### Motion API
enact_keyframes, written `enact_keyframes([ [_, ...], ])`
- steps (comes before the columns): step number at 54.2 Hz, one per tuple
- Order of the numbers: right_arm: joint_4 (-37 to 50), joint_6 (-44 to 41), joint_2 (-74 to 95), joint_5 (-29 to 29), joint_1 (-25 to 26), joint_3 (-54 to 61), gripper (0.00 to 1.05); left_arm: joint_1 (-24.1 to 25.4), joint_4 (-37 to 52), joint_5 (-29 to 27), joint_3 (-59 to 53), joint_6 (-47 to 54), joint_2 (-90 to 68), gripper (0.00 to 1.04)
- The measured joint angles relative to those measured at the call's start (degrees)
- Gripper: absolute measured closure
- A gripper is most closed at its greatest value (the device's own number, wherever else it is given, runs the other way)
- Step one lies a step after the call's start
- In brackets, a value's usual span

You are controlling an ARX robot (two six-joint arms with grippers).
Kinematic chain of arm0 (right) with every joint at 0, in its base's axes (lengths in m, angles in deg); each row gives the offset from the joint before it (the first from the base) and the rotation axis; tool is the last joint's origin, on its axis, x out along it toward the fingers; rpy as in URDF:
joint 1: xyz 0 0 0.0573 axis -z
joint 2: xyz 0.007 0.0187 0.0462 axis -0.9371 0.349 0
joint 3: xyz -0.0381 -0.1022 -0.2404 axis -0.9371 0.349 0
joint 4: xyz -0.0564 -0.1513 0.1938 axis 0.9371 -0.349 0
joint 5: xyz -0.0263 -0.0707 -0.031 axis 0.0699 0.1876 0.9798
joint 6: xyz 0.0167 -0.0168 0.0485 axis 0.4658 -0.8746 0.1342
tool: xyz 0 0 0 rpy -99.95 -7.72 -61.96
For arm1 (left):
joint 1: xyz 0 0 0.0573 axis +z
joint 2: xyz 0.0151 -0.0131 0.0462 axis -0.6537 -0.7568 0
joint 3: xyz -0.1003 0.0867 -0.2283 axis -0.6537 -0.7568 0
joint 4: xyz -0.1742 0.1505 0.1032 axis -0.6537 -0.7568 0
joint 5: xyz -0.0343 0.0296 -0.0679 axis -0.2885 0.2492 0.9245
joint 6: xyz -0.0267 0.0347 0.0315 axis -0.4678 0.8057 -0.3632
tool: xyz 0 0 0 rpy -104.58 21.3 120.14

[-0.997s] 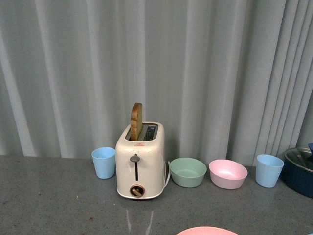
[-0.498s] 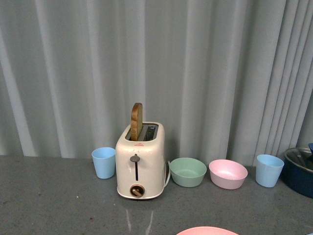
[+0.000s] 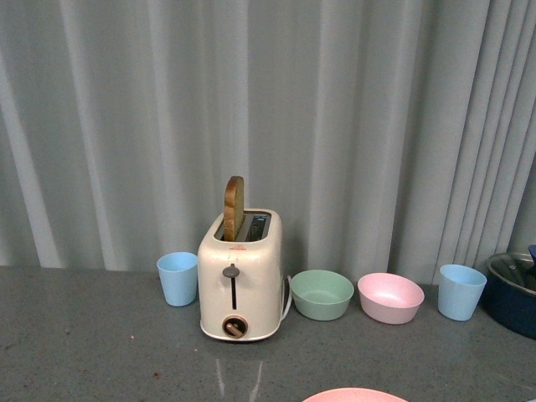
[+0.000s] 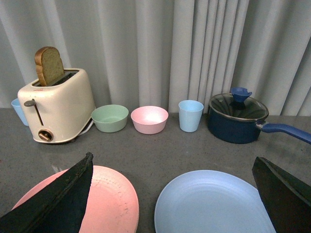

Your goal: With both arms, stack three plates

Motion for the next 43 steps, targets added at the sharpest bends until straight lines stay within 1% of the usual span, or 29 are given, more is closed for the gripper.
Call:
enact_keyframes([
  [1,0.00,-0.02,0.00,-0.02,0.00,0.00,0.07,0.00,0.00,-0.02,0.00,0.02,0.00,0.97],
  [7,0.00,0.00,0.00,0.00,0.00,0.00,0.07,0.00,0.00,-0.02,0.00,0.02,0.02,0.76],
  [8,0.00,-0.02,0.00,0.00,0.00,0.00,0.07,0.00,0.00,-0.02,0.00,0.02,0.02,0.74],
  [9,0.00,0.00,0.00,0.00,0.00,0.00,0.07,0.00,0.00,-0.02,0.00,0.02,0.02,0.71],
  [11,0.00,0.00,0.00,0.00,0.00,0.00,0.07,0.00,0.00,-0.02,0.00,0.02,0.00,0.60],
  [16,-0.07,0.00,0.07,0.42,-0.07,0.00,0.07,0.00,0.00,-0.02,0.00,0.02,0.02,0.42],
  [18,-3.10,-0.02,2.12,6.25,-1.64,-1.29,0.07,0.00,0.00,-0.02,0.00,0.02,0.02,0.35],
  [20,-3.63,-0.70,7.34,15.02,-1.95,-3.21,0.07,0.00,0.00,-0.04,0.00,0.02,0.02,0.28],
  [21,-2.40,-1.03,10.40,17.25,-1.09,-4.11,0.07,0.00,0.00,-0.11,0.00,0.02,0.02,0.26],
  [22,-1.60,-1.42,12.02,17.81,-0.46,-4.57,0.07,0.00,0.00,-0.22,0.00,0.00,0.02,0.22],
  [24,2.78,-2.32,18.40,17.03,3.19,-6.38,0.07,0.00,0.00,-0.02,0.00,0.02,0.07,0.15],
  [28,11.87,-3.08,30.49,10.62,10.84,-10.49,0.07,0.00,0.00,-0.04,0.00,0.04,0.04,0.05],
  [32,20.24,-3.96,47.01,1.70,19.85,-17.90,0.07,0.00,0.00,-0.04,0.00,0.02,0.07,0.07],
  [33,20.98,-4.07,52.61,-0.50,22.32,-20.87,0.07,0.00,0.00,-0.04,0.00,0.02,0.07,0.07],
  [35,20.87,-4.90,61.75,-3.06,25.66,-25.79,0.07,0.00,0.00,-0.07,0.00,0.02,0.07,0.07],
  [37,19.93,-5.64,70.62,-3.52,28.26,-30.45,0.07,0.00,0.00,-0.07,0.00,0.02,0.07,0.07],
  [43,15.08,-9.70,88.39,-2.86,33.09,-39.76,0.07,0.00,0.00,-0.02,0.00,0.02,0.07,0.07],
])
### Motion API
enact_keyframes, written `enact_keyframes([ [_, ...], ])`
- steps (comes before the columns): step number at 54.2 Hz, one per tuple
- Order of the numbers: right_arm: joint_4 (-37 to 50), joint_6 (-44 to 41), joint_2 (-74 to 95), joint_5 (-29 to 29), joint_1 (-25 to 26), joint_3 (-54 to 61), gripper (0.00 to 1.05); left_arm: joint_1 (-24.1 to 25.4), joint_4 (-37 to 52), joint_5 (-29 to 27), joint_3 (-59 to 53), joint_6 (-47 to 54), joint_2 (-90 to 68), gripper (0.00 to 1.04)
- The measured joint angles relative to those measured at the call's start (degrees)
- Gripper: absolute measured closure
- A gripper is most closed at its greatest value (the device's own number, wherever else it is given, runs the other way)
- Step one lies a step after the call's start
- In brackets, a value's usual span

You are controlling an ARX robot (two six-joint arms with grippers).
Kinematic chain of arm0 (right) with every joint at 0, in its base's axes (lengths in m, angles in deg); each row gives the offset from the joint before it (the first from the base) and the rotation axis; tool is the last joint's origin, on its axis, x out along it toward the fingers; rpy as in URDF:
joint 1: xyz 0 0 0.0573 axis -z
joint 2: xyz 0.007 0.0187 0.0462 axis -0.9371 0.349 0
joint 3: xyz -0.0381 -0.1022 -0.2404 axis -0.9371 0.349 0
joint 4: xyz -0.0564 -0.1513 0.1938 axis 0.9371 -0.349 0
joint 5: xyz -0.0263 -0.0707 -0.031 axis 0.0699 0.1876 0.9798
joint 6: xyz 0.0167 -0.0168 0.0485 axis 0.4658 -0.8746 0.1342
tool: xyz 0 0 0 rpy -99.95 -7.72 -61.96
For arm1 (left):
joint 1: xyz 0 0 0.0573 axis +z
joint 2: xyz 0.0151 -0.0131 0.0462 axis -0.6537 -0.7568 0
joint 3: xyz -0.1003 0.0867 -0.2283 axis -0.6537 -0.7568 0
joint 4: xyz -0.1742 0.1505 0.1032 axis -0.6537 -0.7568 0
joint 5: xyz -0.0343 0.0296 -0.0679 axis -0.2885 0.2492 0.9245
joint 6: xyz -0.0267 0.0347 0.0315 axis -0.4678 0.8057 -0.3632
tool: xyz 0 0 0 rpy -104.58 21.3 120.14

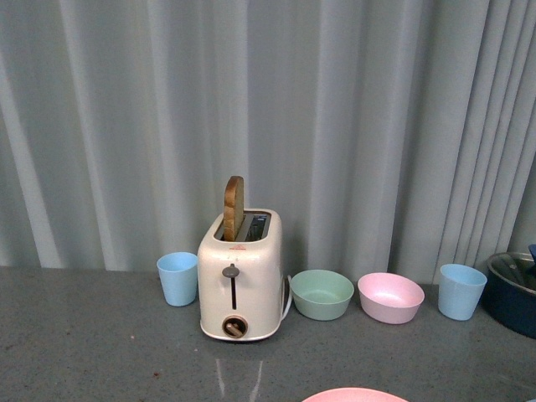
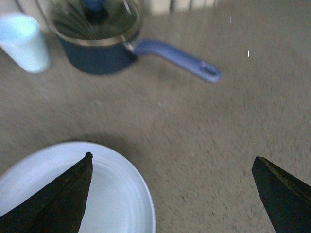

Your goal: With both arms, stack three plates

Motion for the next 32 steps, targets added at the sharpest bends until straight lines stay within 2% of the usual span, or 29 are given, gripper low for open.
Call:
enact_keyframes([
  [6,-5.05,-3.96,11.56,-0.28,3.19,-6.03,0.07,0.00,0.00,-0.02,0.00,0.00,0.00,0.07],
  [14,-7.45,-9.64,18.25,-1.68,4.46,-7.54,0.07,0.00,0.00,-0.02,0.00,0.00,0.00,0.07],
  [32,-3.85,-12.02,25.18,-5.46,4.76,-8.17,0.07,0.00,0.00,-0.02,0.00,0.00,0.00,0.07],
])
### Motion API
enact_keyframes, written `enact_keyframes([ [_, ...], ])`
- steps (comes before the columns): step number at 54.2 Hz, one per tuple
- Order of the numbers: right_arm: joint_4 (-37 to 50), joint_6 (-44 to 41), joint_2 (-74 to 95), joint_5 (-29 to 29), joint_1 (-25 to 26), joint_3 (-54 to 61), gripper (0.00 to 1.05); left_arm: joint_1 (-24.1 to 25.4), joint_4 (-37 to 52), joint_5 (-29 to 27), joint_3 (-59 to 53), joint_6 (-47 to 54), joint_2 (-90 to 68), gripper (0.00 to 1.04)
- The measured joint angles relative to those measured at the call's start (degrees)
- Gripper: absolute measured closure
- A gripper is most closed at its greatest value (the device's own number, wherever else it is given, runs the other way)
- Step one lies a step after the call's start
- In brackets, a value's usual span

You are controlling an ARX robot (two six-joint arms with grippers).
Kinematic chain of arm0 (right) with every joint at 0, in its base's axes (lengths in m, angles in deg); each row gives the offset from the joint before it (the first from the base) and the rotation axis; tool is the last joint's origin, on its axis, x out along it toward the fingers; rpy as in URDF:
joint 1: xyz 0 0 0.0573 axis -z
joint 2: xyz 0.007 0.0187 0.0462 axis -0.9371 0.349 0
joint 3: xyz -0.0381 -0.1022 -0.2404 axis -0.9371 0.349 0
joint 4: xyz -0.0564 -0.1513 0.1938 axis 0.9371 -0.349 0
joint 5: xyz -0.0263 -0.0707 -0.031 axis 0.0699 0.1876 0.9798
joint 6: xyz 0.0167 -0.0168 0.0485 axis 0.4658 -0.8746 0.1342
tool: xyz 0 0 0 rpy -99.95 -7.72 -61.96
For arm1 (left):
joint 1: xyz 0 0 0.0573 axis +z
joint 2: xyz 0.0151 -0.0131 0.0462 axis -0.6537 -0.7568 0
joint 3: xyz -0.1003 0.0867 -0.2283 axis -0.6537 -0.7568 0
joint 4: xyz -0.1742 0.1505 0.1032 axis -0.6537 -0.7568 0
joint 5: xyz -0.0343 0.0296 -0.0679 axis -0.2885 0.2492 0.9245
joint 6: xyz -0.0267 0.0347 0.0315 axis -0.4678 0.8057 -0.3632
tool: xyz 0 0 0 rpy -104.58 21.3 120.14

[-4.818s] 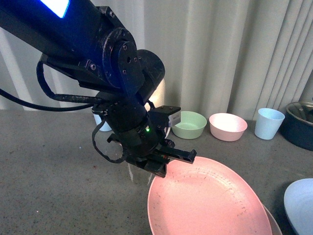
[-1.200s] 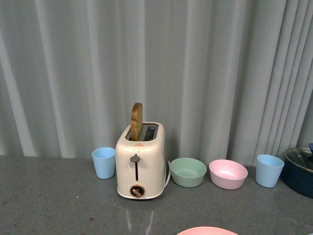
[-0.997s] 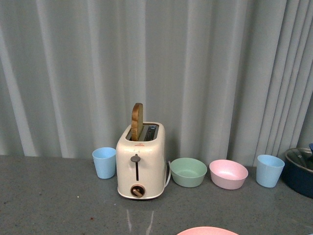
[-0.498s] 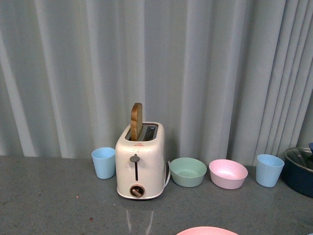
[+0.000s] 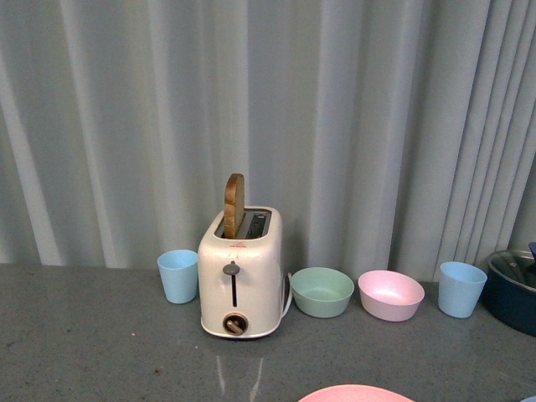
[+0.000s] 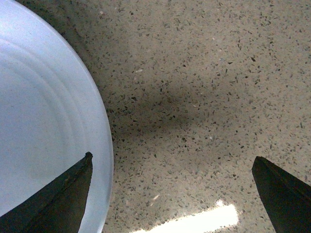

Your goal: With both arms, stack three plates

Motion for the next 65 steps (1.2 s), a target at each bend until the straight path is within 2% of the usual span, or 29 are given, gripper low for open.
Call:
enact_keyframes([
  [9,2.58,1.16,1.66,-2.34,-0.31,0.09,0.07,0.00,0.00,0.00,0.00,0.00,0.00,0.07],
  [30,4.92,2.64,4.17,-3.39,-1.68,2.32,0.08,0.00,0.00,0.00,0.00,0.00,0.00,0.07],
  [60,6.27,2.84,4.22,-3.76,-1.38,3.74,0.89,0.00,0.00,0.00,0.00,0.00,0.00,0.07],
  [65,6.27,3.61,4.20,-4.22,-0.98,3.67,1.00,0.00,0.00,0.00,0.00,0.00,0.00,0.07],
])
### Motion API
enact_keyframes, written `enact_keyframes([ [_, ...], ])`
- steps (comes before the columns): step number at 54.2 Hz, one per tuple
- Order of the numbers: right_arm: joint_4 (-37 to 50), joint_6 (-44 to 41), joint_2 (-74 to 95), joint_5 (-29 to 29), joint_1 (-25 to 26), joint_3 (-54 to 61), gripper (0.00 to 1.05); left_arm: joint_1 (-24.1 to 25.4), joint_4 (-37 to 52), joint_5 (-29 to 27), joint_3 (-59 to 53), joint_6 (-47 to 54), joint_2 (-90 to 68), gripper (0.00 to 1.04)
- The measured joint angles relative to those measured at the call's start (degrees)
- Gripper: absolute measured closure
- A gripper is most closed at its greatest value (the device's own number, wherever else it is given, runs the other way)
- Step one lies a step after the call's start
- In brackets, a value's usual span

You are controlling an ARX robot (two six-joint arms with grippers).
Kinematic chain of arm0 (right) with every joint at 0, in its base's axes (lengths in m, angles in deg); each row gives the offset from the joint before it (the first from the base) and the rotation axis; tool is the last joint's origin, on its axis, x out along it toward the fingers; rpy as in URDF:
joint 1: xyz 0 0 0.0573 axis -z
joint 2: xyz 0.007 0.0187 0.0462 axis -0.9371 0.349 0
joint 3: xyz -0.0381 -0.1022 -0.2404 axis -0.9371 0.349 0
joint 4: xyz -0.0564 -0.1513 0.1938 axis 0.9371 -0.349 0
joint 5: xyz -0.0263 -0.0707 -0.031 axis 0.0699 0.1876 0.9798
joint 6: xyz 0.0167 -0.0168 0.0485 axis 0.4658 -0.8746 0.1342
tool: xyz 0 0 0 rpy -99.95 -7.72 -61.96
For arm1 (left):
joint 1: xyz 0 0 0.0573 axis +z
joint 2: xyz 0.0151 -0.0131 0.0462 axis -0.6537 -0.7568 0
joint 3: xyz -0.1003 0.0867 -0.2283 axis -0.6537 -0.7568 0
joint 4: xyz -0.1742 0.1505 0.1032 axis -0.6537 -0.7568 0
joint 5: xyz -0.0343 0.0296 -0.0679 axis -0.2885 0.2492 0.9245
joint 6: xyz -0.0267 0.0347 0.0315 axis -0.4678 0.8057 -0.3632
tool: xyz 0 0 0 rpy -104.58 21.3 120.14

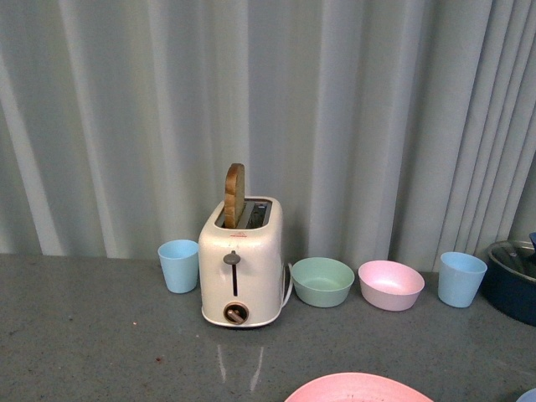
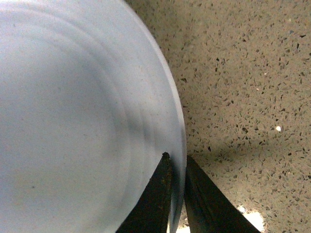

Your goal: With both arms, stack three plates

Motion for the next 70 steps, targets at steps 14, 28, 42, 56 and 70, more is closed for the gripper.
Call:
enact_keyframes([
  [14,-2.78,0.72,-2.23,-1.03,2.10,-0.37,1.02,0.00,0.00,0.00,0.00,0.00,0.00,0.07],
  [28,-6.69,-1.44,-10.25,-1.11,3.65,-1.03,1.02,0.00,0.00,0.00,0.00,0.00,0.00,0.07],
  [42,-9.05,2.71,-23.04,-3.30,-2.58,-2.49,1.02,0.00,0.00,0.00,0.00,0.00,0.00,0.07],
  [56,-7.23,13.73,-32.04,-2.91,-21.09,-2.49,1.02,0.00,0.00,0.00,0.00,0.00,0.00,0.07],
  [70,-2.71,22.38,-30.38,0.48,-37.57,-0.70,1.02,0.00,0.00,0.00,0.00,0.00,0.00,0.07],
])
